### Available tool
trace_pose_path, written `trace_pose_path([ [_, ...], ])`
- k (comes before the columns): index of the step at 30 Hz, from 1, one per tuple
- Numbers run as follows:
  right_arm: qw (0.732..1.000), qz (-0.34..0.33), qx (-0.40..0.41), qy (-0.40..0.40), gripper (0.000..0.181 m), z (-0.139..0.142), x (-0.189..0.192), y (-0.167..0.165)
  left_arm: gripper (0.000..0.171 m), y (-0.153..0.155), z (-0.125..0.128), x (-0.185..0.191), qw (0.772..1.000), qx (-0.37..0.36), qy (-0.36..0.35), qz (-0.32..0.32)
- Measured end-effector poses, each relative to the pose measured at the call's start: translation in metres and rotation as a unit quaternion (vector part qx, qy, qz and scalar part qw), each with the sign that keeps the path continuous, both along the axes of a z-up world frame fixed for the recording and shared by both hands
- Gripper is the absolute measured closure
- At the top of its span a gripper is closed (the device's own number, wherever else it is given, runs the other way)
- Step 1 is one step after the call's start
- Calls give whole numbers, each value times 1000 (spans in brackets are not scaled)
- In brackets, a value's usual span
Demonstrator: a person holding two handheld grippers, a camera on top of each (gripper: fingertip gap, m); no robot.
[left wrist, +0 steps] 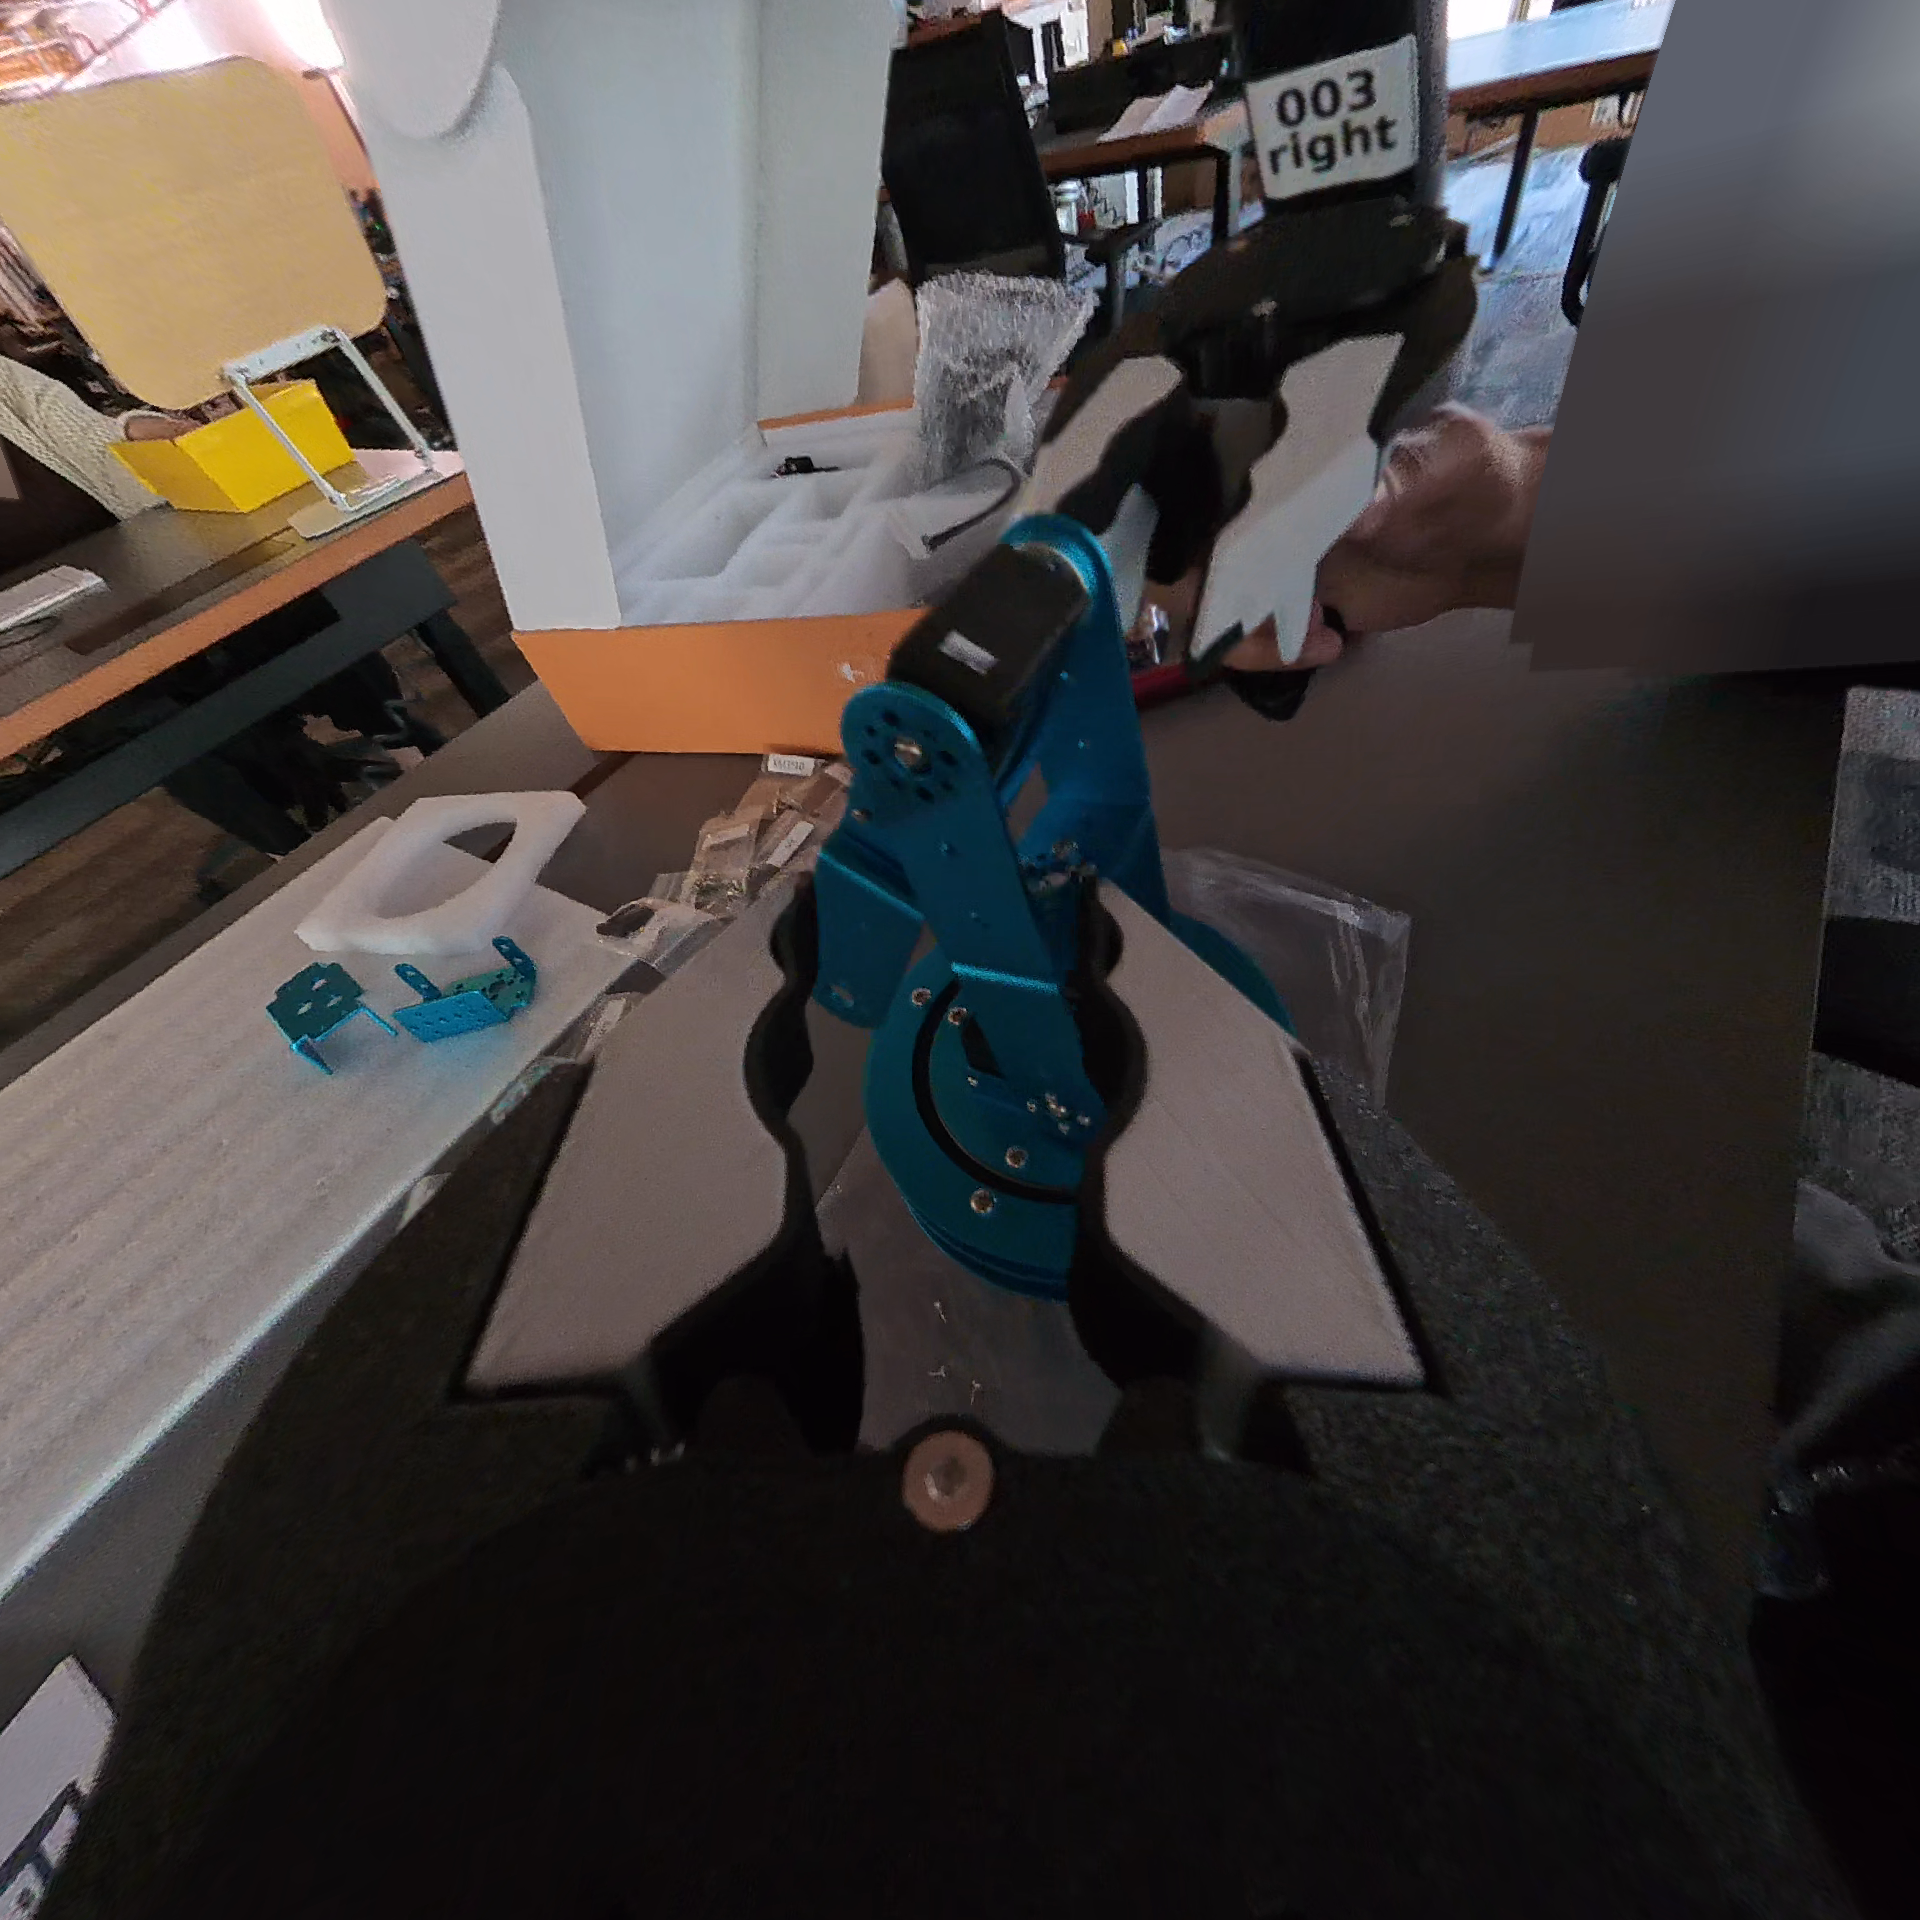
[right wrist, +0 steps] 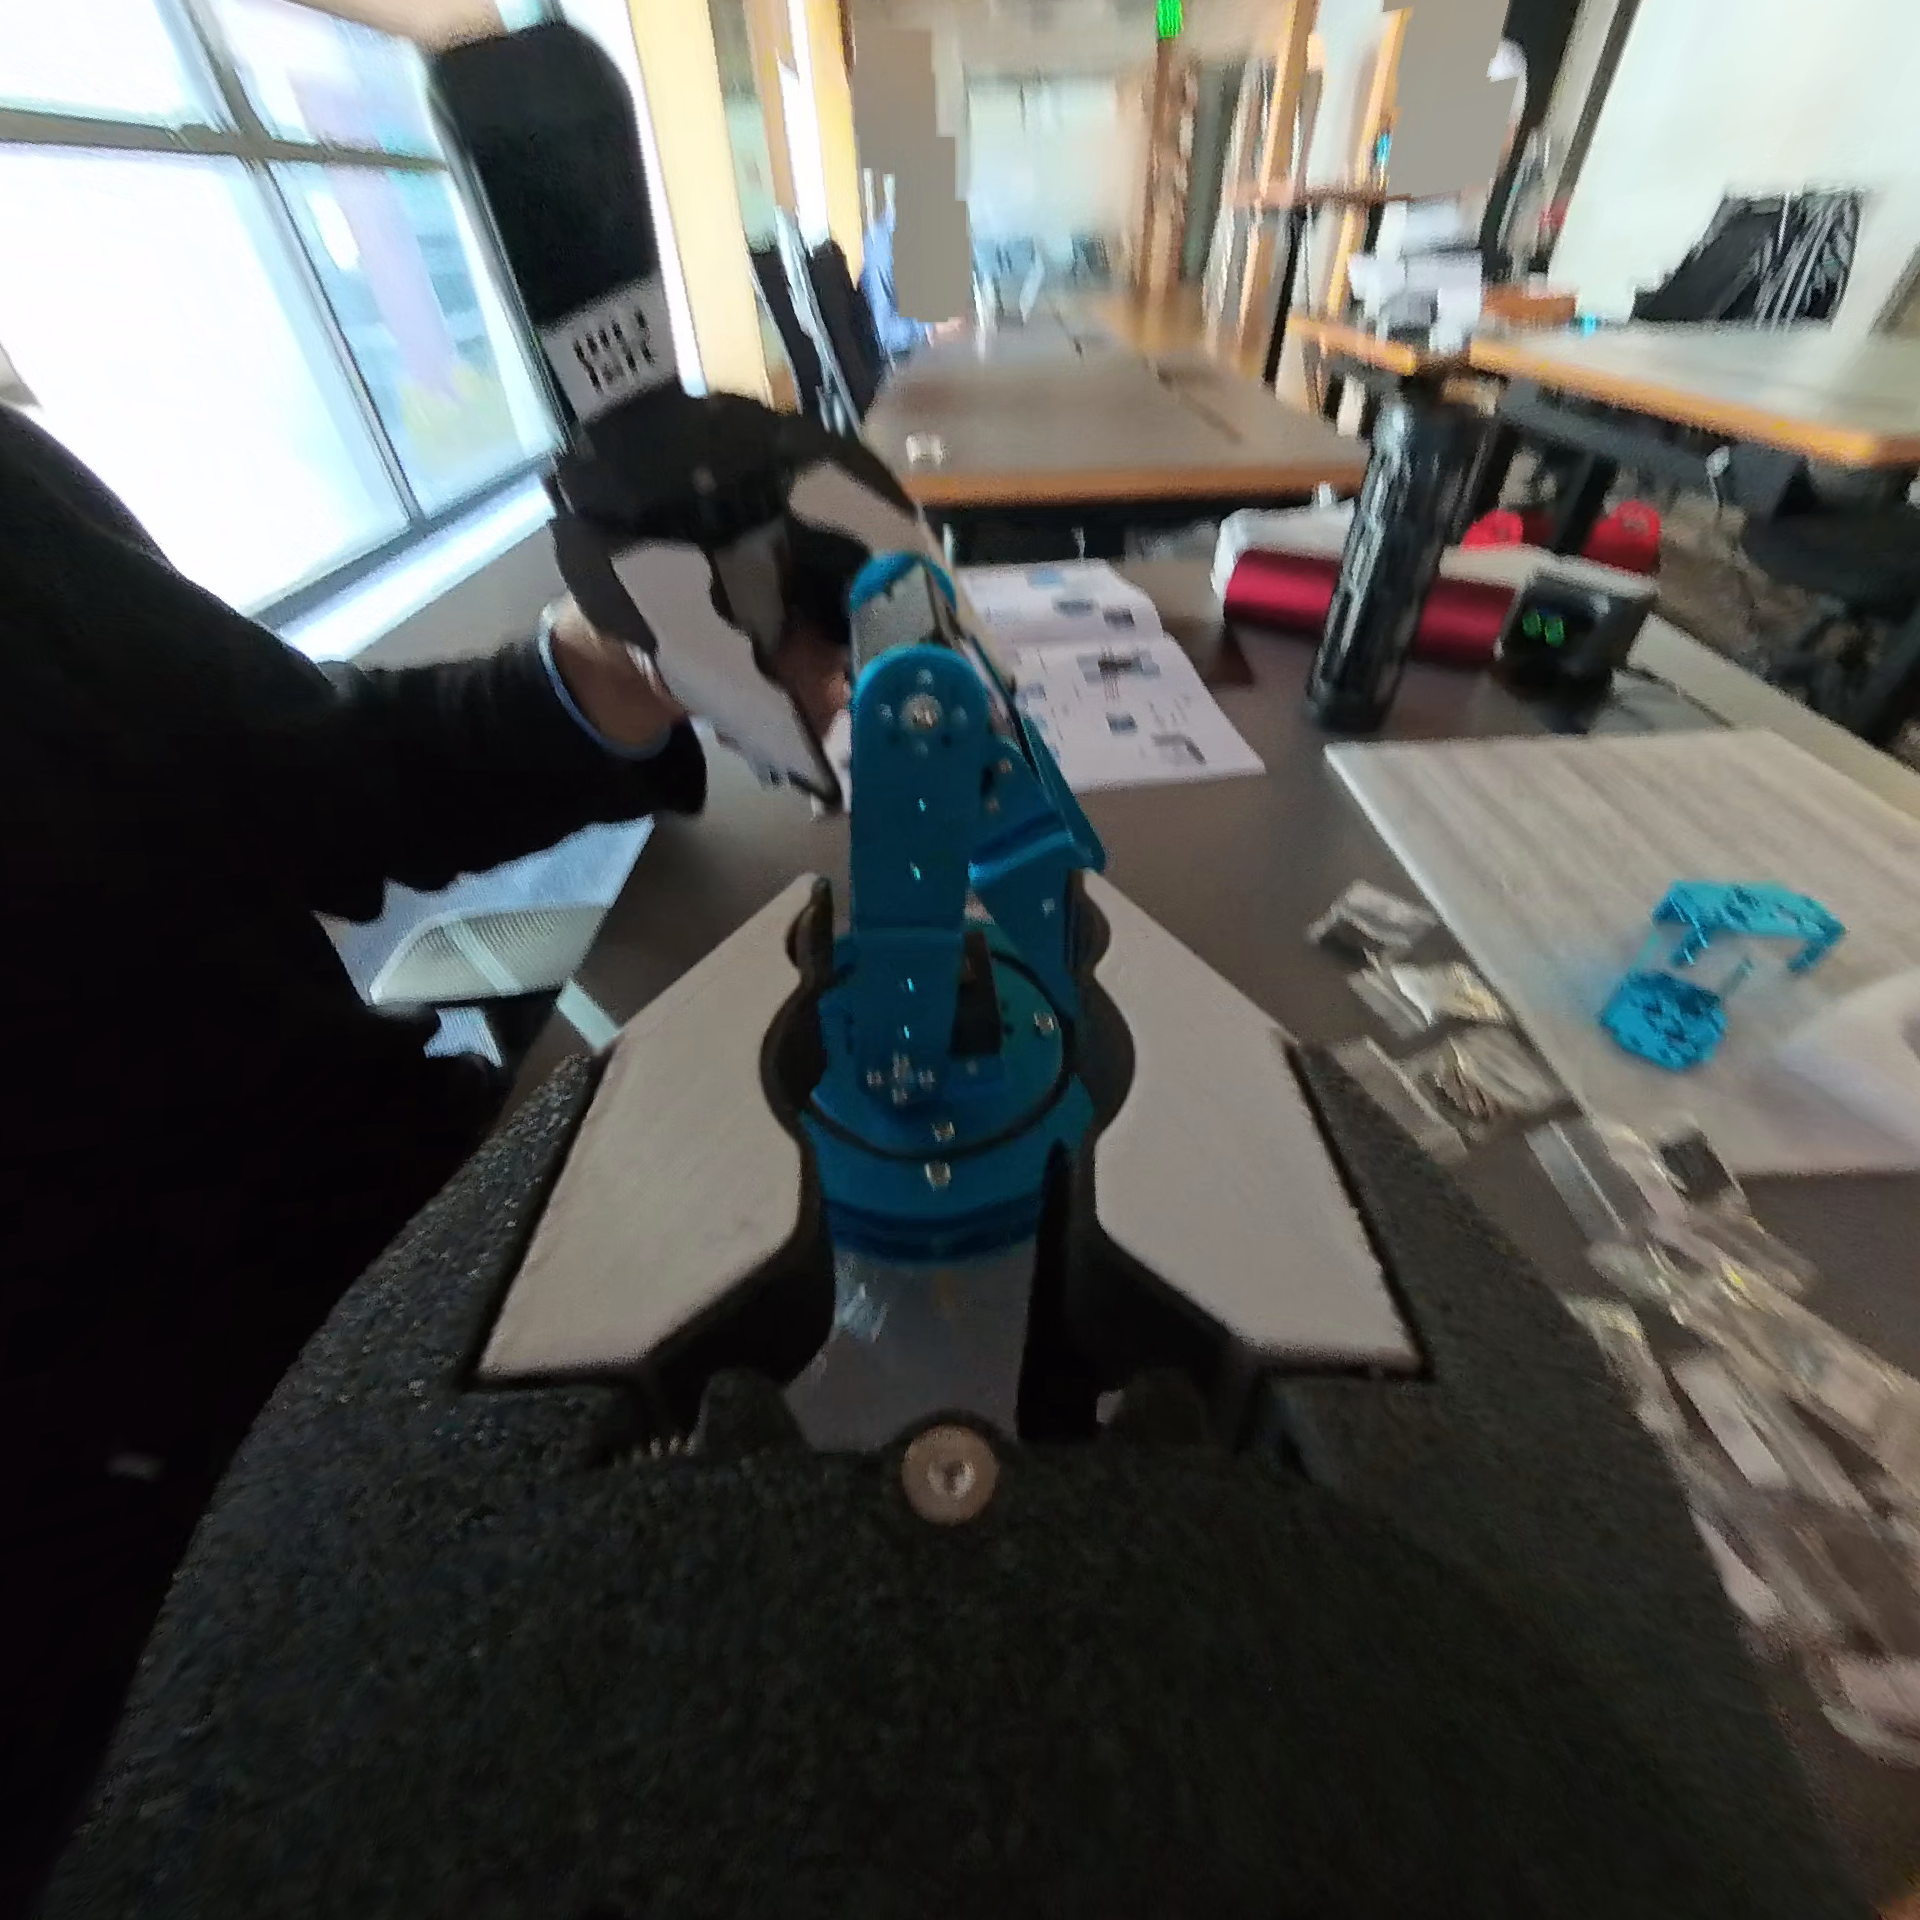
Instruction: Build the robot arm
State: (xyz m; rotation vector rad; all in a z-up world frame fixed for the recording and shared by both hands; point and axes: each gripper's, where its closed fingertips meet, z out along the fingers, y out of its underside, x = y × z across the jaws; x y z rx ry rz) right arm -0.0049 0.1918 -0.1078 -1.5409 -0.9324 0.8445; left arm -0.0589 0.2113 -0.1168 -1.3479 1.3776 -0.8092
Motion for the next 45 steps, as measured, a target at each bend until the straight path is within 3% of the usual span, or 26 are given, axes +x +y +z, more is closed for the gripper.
trace_pose_path([
  [3,1000,2,15,10,128,-5,-8,2,121,-7,-6,0,1000,4,12,-9],
  [6,999,2,-38,26,133,-15,-1,4,118,-6,-5,-7,999,-18,28,-12],
  [8,993,31,-98,54,125,-21,7,1,112,-4,-7,-15,997,-67,37,-22],
  [11,980,87,-175,32,110,-44,0,-10,102,-6,-17,-21,983,-168,52,-52],
  [14,980,106,-169,12,104,-55,-20,-11,102,-13,-26,-21,969,-225,61,-86],
  [20,976,113,-181,48,99,-50,-35,-1,103,-16,-32,-8,969,-218,59,-103],
  [28,983,93,-146,68,100,-33,-27,11,103,-10,-13,-1,971,-208,15,-114],
  [45,975,113,-137,134,94,-8,-25,15,99,-8,-2,12,978,-163,-8,-130],
])
